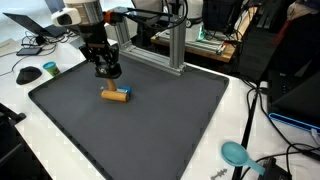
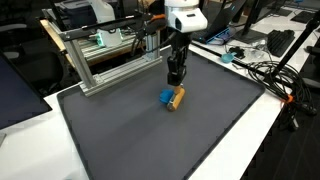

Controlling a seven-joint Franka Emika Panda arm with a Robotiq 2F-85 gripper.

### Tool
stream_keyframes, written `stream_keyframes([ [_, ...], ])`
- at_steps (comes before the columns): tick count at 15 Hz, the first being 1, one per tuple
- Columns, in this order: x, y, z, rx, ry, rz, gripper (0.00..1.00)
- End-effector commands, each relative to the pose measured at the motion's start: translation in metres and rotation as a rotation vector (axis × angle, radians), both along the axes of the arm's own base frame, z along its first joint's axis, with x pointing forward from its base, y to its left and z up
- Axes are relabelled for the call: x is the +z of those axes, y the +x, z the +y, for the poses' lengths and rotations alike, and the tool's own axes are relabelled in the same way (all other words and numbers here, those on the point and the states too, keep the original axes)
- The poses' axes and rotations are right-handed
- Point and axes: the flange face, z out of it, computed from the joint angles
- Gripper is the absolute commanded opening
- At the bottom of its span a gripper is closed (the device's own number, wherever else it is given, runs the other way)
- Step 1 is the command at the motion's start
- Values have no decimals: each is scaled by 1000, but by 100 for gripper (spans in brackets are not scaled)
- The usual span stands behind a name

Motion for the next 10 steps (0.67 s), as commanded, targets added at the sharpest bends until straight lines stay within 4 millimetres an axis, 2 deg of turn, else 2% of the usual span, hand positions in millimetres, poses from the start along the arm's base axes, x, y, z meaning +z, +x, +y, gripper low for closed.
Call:
stream_keyframes([
  [1, 12, -5, 5, 19, 4, 0, 22],
  [6, 25, -6, 10, 19, 8, -3, 22],
  [10, 23, -8, 6, 20, -1, 37, 22],
])
